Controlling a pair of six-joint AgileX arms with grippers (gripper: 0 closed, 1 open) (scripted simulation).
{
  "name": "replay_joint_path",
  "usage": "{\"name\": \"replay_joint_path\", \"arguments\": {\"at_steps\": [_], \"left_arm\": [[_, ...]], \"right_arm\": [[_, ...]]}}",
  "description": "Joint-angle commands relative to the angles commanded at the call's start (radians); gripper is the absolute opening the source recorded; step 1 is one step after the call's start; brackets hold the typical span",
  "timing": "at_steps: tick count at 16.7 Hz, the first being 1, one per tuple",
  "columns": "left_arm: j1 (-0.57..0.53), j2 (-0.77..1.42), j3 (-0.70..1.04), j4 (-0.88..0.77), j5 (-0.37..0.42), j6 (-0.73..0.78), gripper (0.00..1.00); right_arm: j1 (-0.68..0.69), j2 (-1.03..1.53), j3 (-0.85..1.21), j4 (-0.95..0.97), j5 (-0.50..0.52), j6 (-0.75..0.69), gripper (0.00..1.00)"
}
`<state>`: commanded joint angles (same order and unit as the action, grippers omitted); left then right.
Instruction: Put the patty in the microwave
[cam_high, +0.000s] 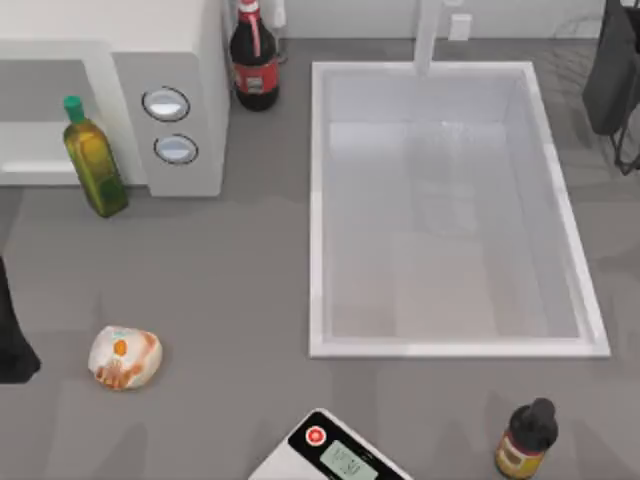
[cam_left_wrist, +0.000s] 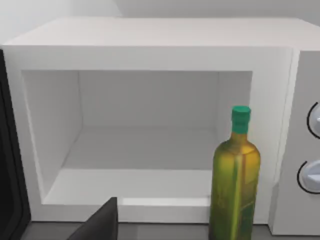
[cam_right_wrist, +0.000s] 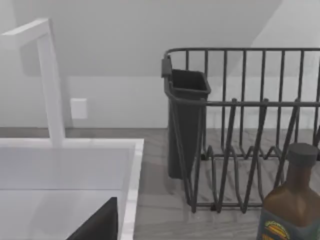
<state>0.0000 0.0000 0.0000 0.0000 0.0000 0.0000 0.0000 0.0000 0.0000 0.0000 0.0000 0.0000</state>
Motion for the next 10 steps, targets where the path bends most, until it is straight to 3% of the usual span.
{"name": "replay_joint_path", "arguments": {"at_steps": [5,10], "left_arm": [[-0.013,0.065,0.051,-0.055,-0.006,-0.001,1.00],[-0.070,0.375,0.282,-0.257,-0.011,-0.012,1.00]], "right_arm": [[0.000,0.000,0.000,0.000,0.000,0.000,1.00],[0.000,0.000,0.000,0.000,0.000,0.000,1.00]]}}
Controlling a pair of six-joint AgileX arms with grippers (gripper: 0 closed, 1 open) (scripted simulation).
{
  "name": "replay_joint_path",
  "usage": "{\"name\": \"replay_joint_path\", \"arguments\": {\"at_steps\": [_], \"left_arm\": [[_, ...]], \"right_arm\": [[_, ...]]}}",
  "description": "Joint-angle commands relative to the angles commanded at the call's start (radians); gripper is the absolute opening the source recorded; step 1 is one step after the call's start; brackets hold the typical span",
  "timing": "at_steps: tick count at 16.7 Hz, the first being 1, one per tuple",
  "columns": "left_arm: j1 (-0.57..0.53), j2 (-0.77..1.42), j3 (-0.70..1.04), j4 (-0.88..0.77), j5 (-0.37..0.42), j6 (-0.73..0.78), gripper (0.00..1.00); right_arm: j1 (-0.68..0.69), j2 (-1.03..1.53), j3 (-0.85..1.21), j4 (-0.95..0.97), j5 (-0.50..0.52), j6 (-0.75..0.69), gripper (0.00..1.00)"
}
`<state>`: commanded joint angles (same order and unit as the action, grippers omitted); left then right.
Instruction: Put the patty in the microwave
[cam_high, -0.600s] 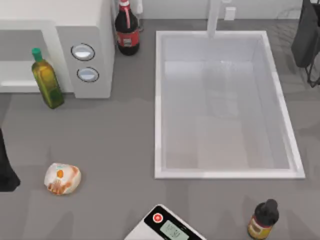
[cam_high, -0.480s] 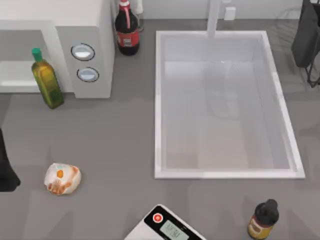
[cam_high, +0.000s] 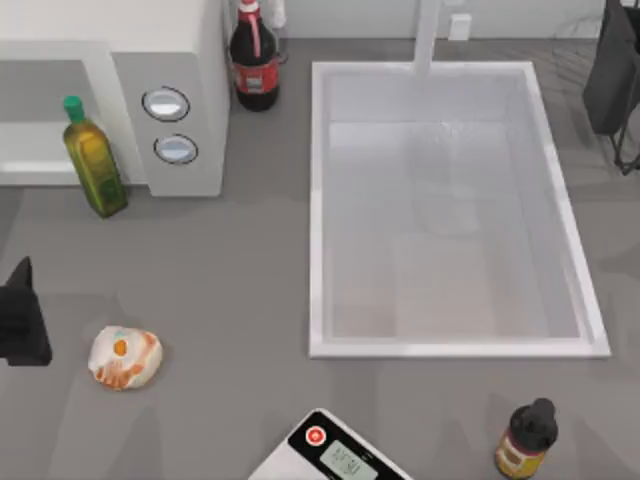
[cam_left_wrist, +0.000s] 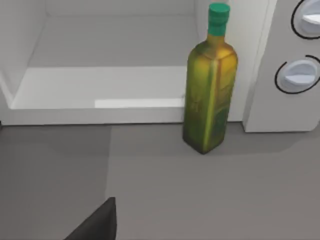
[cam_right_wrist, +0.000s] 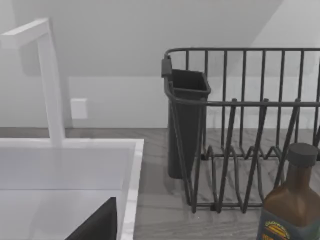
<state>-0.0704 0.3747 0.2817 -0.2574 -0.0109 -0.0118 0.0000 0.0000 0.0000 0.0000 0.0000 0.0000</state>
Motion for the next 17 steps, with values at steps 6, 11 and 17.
{"name": "replay_joint_path", "arguments": {"at_steps": [6,11,17], "left_arm": [[-0.092,0.620,0.393,-0.299,0.004,-0.025,1.00],[-0.175,1.088,0.663,-0.531,0.004,-0.042,1.00],[-0.229,1.326,0.812,-0.702,0.012,-0.050,1.00]], "right_arm": [[0.000,0.000,0.000,0.000,0.000,0.000,1.00],[0.000,0.000,0.000,0.000,0.000,0.000,1.00],[0.000,0.000,0.000,0.000,0.000,0.000,1.00]]}}
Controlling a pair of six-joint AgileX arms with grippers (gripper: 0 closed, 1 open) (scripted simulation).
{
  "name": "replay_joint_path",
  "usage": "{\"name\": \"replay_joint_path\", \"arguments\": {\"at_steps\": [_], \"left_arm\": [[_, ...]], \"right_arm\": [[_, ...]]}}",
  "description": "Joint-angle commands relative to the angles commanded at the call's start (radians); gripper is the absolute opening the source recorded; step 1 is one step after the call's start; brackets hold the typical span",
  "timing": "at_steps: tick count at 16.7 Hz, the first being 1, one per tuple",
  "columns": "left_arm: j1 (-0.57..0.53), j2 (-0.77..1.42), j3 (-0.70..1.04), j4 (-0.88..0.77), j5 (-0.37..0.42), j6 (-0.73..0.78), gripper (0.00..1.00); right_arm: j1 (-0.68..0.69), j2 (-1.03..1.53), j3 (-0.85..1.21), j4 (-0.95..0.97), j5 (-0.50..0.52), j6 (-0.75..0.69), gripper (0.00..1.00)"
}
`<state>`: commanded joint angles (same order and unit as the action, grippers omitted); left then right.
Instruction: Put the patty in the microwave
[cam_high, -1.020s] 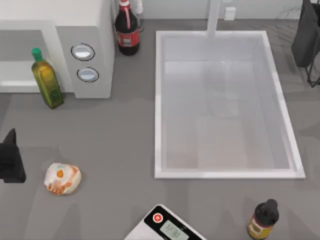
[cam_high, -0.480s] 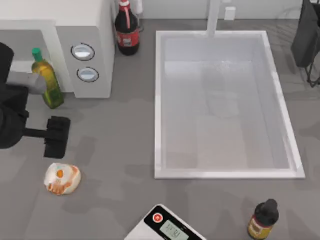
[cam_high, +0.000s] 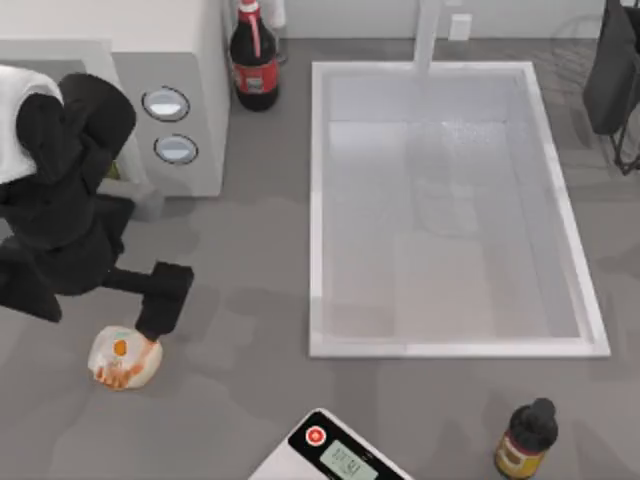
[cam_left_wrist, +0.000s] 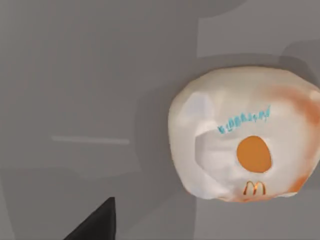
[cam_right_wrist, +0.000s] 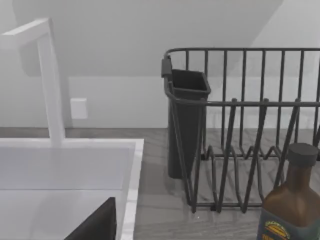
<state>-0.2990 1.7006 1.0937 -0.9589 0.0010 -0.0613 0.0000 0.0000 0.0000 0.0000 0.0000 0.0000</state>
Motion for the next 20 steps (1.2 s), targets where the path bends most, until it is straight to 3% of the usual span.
{"name": "replay_joint_path", "arguments": {"at_steps": [7,14,19,20], "left_arm": [[0.003,0.011,-0.012,0.016,0.000,0.002,1.00],[0.001,0.146,-0.144,0.294,0.001,0.004,1.00],[0.001,0.166,-0.162,0.323,0.001,0.004,1.00],[0.001,0.166,-0.162,0.323,0.001,0.004,0.92]], "right_arm": [[0.000,0.000,0.000,0.000,0.000,0.000,1.00],[0.000,0.000,0.000,0.000,0.000,0.000,1.00],[0.000,0.000,0.000,0.000,0.000,0.000,1.00],[0.000,0.000,0.000,0.000,0.000,0.000,1.00]]}}
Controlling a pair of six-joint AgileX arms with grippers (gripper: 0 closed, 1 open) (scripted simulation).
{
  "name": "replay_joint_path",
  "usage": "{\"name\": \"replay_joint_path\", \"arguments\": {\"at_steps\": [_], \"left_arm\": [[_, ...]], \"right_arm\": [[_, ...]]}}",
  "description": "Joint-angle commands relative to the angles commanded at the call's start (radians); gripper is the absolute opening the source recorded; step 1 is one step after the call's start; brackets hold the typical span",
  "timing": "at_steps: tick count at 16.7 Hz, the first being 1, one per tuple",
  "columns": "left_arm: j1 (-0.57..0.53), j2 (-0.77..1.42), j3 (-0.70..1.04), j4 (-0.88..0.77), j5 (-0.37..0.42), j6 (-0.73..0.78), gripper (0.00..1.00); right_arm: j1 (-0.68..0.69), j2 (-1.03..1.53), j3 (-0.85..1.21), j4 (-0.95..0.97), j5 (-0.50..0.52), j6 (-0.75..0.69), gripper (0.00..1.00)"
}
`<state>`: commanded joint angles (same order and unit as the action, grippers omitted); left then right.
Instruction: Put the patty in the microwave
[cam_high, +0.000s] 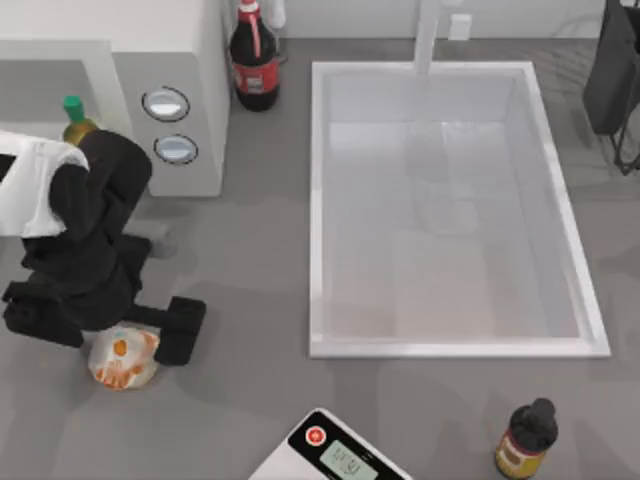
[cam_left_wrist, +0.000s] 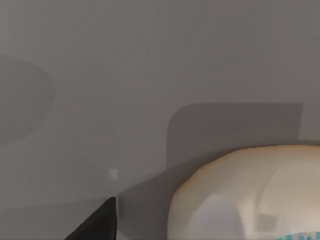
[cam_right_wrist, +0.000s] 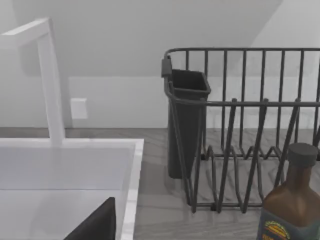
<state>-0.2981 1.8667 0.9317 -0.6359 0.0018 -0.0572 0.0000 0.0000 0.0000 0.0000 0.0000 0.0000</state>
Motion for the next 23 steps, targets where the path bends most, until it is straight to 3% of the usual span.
{"name": "replay_joint_path", "arguments": {"at_steps": [12,23], "left_arm": [[0.000,0.000,0.000,0.000,0.000,0.000,0.02],[-0.001,-0.070,0.038,-0.064,-0.004,-0.003,0.00]], "right_arm": [[0.000,0.000,0.000,0.000,0.000,0.000,1.00],[0.000,0.000,0.000,0.000,0.000,0.000,1.00]]}}
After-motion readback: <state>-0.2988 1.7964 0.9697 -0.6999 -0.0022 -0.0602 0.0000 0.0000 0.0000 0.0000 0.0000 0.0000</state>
